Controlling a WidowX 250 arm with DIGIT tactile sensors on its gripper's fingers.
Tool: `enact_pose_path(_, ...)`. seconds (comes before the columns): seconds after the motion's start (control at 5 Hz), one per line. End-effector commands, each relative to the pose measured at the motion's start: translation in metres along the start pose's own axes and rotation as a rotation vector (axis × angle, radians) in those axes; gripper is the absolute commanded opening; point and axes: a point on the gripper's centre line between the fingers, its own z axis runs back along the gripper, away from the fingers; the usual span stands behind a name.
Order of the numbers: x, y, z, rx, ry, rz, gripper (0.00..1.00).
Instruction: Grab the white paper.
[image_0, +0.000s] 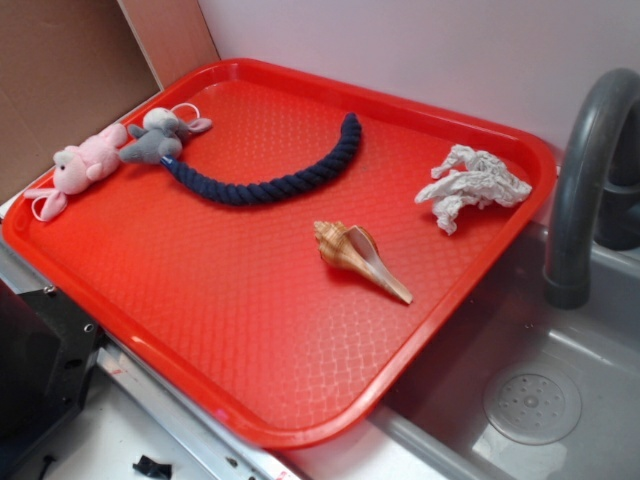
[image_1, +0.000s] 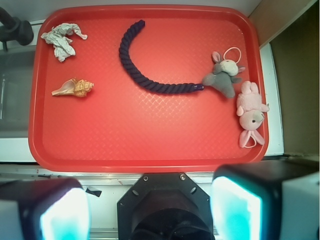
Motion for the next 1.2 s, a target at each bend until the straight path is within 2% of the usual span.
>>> enact_pose_path(0.0, 0.000, 0.000, 0.000, 0.000, 0.000, 0.000, 1.00)
enact_pose_path(0.2, 0.011, -0.008, -0.009, 0.013, -0.086, -0.014, 1.00)
enact_pose_path(0.4, 0.032, -0.025, -0.024, 0.053, -0.240, -0.072, 1.00)
enact_pose_path(0.6, 0.047, -0.045, -0.037, 0.005, -0.313, -0.170, 1.00)
enact_pose_path(0.8, 0.075, -0.062, -0.063, -0.028, -0.296, -0.253, 1.00)
enact_pose_path(1.0, 0.120, -0.082, -0.097, -0.039, -0.290, -0.349, 1.00)
